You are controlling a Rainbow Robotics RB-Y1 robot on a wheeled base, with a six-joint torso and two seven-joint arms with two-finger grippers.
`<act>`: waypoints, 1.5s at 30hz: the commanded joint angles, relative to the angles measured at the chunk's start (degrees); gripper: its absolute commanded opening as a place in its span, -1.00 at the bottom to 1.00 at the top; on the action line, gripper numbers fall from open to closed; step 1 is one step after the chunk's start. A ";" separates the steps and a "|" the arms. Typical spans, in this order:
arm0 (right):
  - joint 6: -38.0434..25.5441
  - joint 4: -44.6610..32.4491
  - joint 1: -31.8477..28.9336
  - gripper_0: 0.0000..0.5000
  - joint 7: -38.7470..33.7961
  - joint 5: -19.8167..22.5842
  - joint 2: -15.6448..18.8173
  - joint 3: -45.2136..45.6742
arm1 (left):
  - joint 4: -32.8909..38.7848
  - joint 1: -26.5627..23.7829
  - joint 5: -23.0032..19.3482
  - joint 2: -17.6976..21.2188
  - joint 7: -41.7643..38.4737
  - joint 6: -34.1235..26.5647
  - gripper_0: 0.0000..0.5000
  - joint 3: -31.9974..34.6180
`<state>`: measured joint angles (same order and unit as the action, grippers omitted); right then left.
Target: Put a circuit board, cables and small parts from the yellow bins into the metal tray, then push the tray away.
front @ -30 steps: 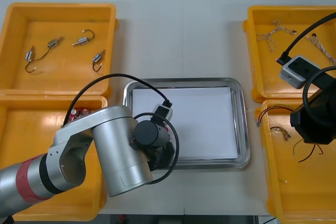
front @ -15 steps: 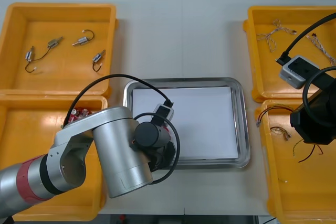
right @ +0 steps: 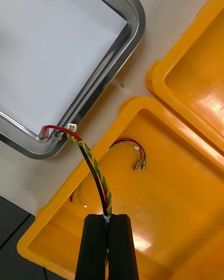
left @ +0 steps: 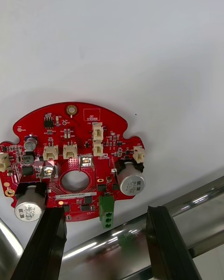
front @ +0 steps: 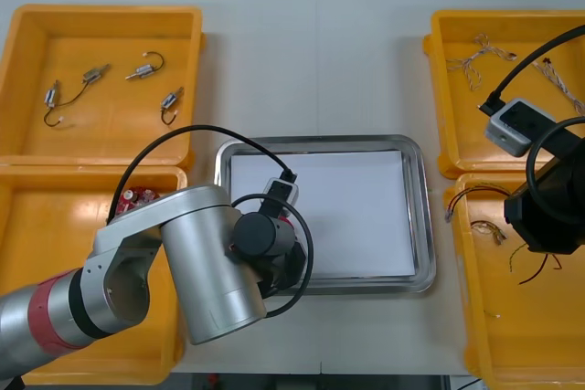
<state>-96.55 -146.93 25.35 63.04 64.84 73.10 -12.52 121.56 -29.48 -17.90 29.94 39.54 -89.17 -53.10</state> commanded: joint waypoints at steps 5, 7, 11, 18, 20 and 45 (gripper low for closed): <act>-0.30 -1.96 7.61 -1.00 3.14 -0.59 -1.20 -6.46 | 6.67 0.91 -2.67 -0.76 -4.92 -3.03 1.00 6.43; -0.30 -1.78 9.81 -1.00 3.41 -0.77 -1.82 -8.93 | 7.90 0.91 -3.19 -0.76 -5.00 -4.43 1.00 7.75; -0.22 -1.52 14.46 -1.00 4.37 -2.26 -4.54 -14.55 | 10.54 0.83 -5.04 -0.32 -5.00 -7.42 1.00 11.35; 1.45 0.68 21.41 -1.00 12.02 -7.89 -9.47 -26.42 | 14.84 0.74 -9.35 1.00 -4.65 -13.49 1.00 19.52; 2.16 1.91 22.46 -1.00 14.74 -9.38 -10.52 -29.05 | 15.55 0.65 -10.93 1.61 -4.39 -15.24 1.00 21.90; 5.85 23.27 22.02 -1.00 37.60 -17.56 -27.75 -38.02 | 6.14 -0.84 -29.65 13.65 9.06 -20.83 1.00 48.35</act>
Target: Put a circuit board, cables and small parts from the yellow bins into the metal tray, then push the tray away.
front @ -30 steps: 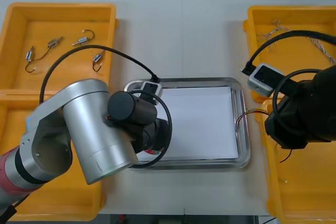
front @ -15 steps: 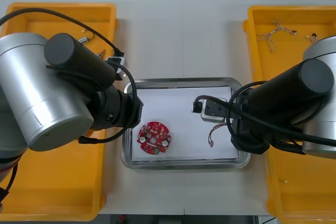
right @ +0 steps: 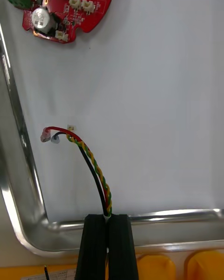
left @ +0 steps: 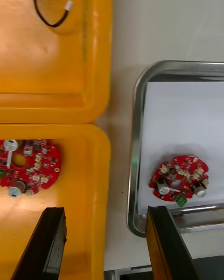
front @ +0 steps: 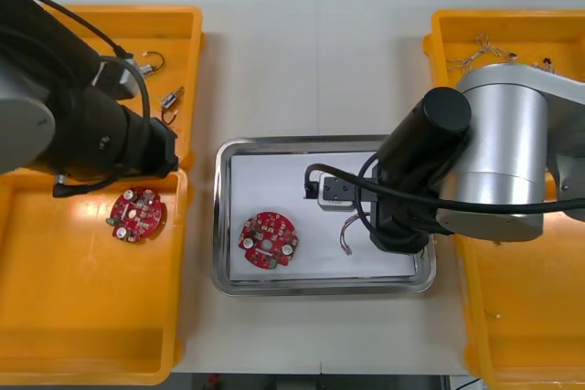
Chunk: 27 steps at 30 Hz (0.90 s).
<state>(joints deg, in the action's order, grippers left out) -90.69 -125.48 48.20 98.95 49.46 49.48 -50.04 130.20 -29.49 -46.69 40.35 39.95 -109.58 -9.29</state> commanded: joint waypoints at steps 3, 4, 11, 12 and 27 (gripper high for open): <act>-0.01 3.75 -2.23 -1.00 1.68 -4.19 -6.50 -0.59 | -5.48 -0.83 -0.86 4.03 12.26 -0.42 1.00 6.65; -0.01 3.93 -2.49 -1.00 1.68 -4.46 -6.94 -0.50 | -6.01 -0.83 -0.86 4.21 12.88 -0.42 1.00 6.92; -0.19 6.13 -6.54 -1.00 1.95 -8.06 -10.28 -0.50 | -13.13 -1.44 1.33 5.44 23.07 -0.42 1.00 9.55; -0.19 6.22 -7.24 -1.00 2.03 -8.59 -10.46 -0.50 | -14.27 -1.88 1.69 5.70 24.74 -0.42 1.00 9.82; 0.08 6.57 -13.66 -1.00 4.05 -18.61 -13.18 -0.50 | -27.28 -7.86 -0.25 6.32 48.47 0.42 1.00 11.57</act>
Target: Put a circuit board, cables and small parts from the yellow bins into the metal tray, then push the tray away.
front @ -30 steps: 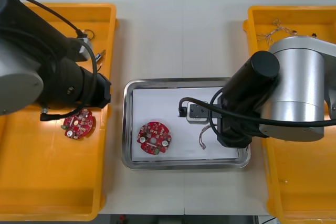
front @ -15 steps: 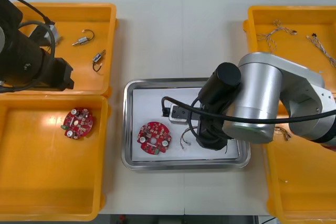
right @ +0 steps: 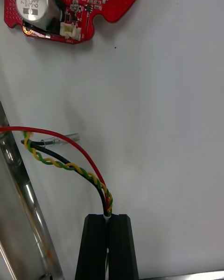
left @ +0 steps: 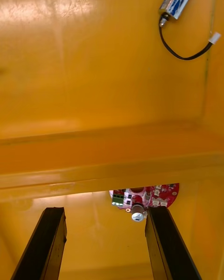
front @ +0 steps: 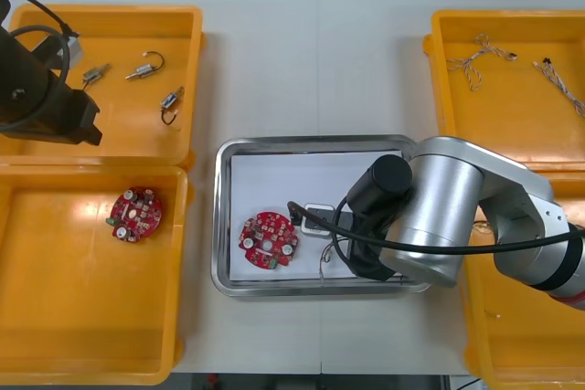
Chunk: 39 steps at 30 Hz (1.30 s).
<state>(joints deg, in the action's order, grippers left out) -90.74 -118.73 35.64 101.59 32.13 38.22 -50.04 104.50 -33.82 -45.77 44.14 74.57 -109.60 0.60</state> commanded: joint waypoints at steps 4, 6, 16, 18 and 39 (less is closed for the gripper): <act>1.97 1.40 -1.28 -1.00 1.24 -1.37 -2.63 -0.49 | -2.98 -3.62 -1.78 2.44 20.79 4.13 1.00 1.68; 3.02 2.10 -1.54 -1.00 1.06 -1.46 -2.80 -0.49 | -4.12 -3.62 -2.22 2.44 23.77 5.80 1.00 1.68; 4.61 2.46 -2.51 1.00 1.41 -3.92 -3.24 -0.58 | -5.44 -3.62 -4.15 1.65 30.54 11.43 1.00 1.59; 4.52 2.46 -2.51 1.00 1.41 -4.01 -3.24 -0.58 | -6.94 -4.15 -4.33 0.95 31.07 11.78 1.00 1.59; 2.67 -3.61 -1.10 1.00 0.36 -3.04 -0.43 3.64 | -24.34 -15.49 -3.01 -2.74 40.39 16.88 1.00 -6.14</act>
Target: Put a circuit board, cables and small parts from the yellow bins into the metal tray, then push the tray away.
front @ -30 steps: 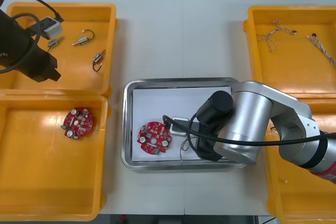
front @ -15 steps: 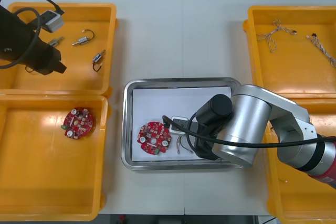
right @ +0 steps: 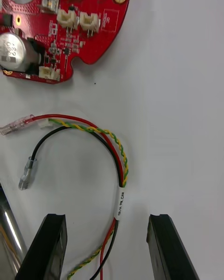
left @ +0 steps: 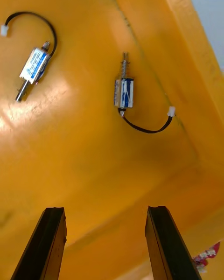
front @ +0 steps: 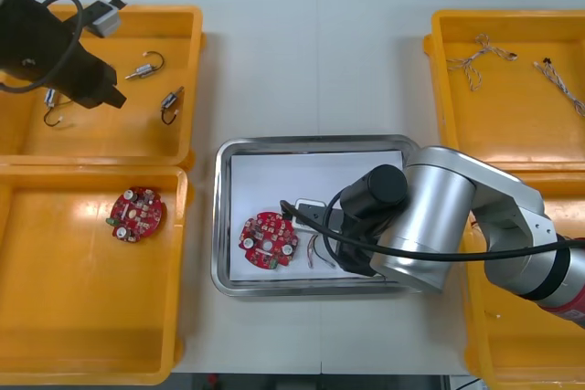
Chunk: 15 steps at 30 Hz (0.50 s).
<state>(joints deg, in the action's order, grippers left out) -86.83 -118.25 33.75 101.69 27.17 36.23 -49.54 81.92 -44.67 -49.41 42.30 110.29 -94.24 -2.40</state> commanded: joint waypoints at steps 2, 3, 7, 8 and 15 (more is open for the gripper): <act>-3.44 -5.68 2.29 1.00 -0.08 3.59 2.18 4.10 | -3.61 -5.78 0.72 -1.69 4.94 1.96 1.00 -3.84; -4.14 -6.12 2.55 1.00 -0.17 3.85 2.18 4.36 | -3.96 -6.04 0.81 -1.96 5.11 2.22 1.00 -4.01; -10.20 -8.84 4.31 1.00 -1.05 6.49 2.35 7.61 | -6.60 -7.18 1.16 -3.45 5.55 4.42 1.00 -5.42; -11.96 -9.55 4.75 1.00 -1.40 7.28 2.44 8.93 | -7.39 -7.62 1.34 -3.89 5.64 5.39 1.00 -6.03; -21.02 -13.24 5.10 1.00 -2.72 12.38 4.55 17.72 | -12.48 -9.47 1.95 -6.44 6.96 9.52 1.00 -6.91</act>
<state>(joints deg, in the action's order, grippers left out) -105.14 -128.19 37.12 101.29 37.45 38.33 -37.58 70.54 -50.56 -48.40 37.64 112.91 -86.31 -8.72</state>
